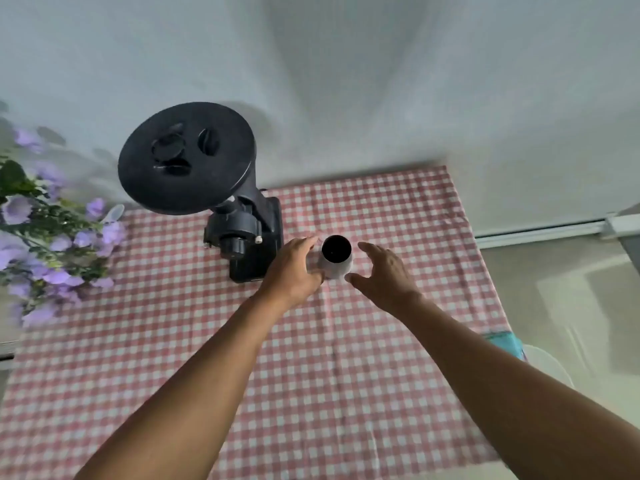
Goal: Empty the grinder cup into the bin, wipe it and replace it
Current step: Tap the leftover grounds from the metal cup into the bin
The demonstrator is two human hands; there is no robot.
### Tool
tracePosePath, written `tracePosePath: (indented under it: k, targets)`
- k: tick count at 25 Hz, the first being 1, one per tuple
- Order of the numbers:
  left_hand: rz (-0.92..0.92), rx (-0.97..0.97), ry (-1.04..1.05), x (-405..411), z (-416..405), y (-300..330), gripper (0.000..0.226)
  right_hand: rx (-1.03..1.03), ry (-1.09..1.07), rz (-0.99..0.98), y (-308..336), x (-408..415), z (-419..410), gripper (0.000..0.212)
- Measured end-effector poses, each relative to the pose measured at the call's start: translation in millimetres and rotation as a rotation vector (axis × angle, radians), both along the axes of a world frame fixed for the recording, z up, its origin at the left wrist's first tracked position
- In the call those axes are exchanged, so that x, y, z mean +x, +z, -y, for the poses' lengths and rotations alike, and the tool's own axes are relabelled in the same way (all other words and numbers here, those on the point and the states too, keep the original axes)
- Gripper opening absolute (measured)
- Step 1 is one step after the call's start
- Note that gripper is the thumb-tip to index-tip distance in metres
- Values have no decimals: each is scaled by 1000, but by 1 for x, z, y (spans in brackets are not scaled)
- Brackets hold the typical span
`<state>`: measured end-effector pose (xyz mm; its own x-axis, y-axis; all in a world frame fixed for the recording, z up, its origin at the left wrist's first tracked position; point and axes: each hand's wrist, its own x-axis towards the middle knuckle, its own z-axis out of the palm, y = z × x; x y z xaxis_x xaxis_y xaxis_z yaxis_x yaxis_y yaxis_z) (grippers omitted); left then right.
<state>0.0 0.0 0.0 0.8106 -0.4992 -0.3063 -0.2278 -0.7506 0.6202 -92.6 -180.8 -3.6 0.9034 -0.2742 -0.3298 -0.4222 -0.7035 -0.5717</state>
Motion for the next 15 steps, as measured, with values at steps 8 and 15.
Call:
tracePosePath:
  k: [8, 15]
  targets:
    - [-89, -51, -86, 22, 16, 6, 59, 34, -32, 145, -14, 17, -2, 51]
    - [-44, -85, -180, 0, 12, 35, 56, 191, -79, 234, 8, -14, 8, 50]
